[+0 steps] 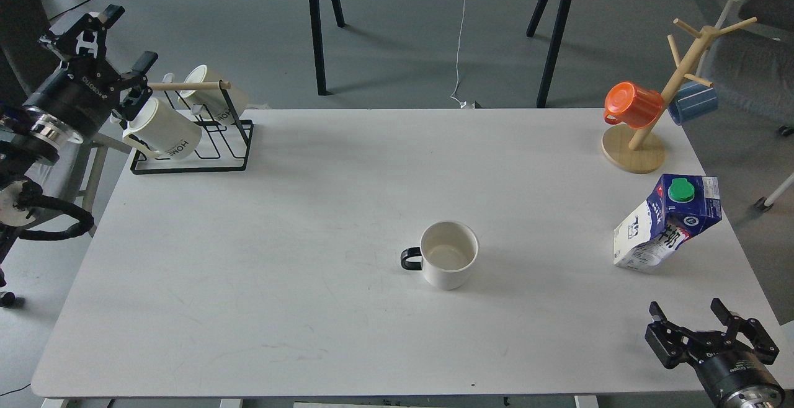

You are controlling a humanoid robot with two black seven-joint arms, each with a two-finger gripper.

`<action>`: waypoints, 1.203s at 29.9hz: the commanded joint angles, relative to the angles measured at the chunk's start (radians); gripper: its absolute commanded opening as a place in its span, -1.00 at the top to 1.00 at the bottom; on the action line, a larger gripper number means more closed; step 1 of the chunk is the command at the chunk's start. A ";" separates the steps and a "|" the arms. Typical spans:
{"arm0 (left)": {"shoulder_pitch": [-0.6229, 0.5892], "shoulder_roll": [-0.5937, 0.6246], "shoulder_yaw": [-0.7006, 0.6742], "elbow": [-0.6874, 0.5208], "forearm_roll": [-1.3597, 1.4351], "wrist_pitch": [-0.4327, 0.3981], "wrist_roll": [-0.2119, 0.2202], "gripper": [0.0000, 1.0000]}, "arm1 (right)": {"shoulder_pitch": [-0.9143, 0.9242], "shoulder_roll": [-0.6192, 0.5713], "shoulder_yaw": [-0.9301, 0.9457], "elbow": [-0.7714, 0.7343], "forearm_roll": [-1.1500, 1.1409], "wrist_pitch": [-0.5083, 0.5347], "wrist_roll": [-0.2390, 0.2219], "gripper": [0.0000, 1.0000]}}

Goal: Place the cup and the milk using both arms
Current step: 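Reach the right gripper to the milk carton and grasp it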

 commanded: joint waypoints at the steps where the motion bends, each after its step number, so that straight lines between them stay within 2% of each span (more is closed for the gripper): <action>1: 0.001 -0.003 0.002 0.000 0.002 0.000 0.000 -0.65 | 0.030 0.042 0.005 -0.010 -0.004 0.000 0.002 -0.97; 12: 0.034 -0.018 0.002 0.000 0.005 0.000 0.000 -0.67 | 0.164 0.097 0.013 -0.079 -0.002 0.000 0.009 -0.97; 36: 0.073 -0.019 0.000 0.000 0.005 0.000 0.000 -0.69 | 0.311 0.215 0.013 -0.209 -0.005 0.000 0.009 -0.96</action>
